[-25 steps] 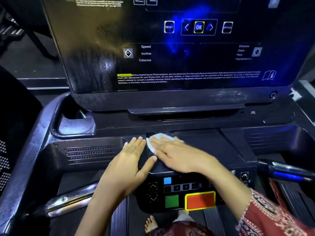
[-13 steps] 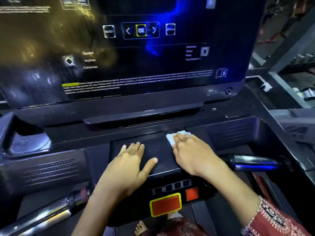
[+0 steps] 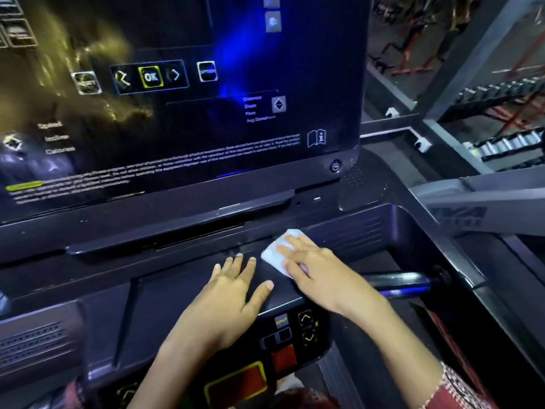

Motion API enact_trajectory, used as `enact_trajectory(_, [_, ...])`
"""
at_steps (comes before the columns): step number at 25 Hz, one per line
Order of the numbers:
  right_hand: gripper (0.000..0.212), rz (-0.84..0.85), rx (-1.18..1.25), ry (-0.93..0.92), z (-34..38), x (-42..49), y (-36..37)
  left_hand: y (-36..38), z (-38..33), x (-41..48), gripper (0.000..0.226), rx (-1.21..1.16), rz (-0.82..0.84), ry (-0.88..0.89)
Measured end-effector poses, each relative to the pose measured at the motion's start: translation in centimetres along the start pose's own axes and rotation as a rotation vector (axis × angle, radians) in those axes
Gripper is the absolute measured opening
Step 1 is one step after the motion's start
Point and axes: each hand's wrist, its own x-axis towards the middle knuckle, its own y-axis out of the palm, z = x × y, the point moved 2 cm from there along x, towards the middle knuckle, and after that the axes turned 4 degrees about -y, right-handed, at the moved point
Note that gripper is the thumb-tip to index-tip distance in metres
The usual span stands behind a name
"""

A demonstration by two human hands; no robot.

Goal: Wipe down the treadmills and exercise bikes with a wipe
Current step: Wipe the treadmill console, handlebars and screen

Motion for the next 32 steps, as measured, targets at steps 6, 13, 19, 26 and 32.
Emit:
enact_trajectory(6, [0.035,0.072,0.047,-0.013,0.6,0.7,0.0,0.2,-0.5,1.0,0.062,-0.016,0.009,0.011])
enact_trajectory(13, [0.037,0.015,0.125,-0.097,-1.5,0.7,-0.4,0.4,-0.5,1.4,0.063,-0.047,0.009,-0.001])
enact_trajectory(19, [0.035,-0.107,0.298,0.002,-2.8,0.3,-1.0,0.4,-0.5,1.3,0.062,-0.080,-0.016,-0.020])
enact_trajectory(26, [0.032,0.115,0.130,-0.022,-0.8,0.6,-2.3,0.4,-0.4,1.6,0.061,-0.073,-0.041,-0.003])
enact_trajectory(32, [0.030,0.067,-0.013,-0.269,1.3,-4.2,-1.1,0.7,0.4,0.4,0.059,-0.066,-0.110,-0.026])
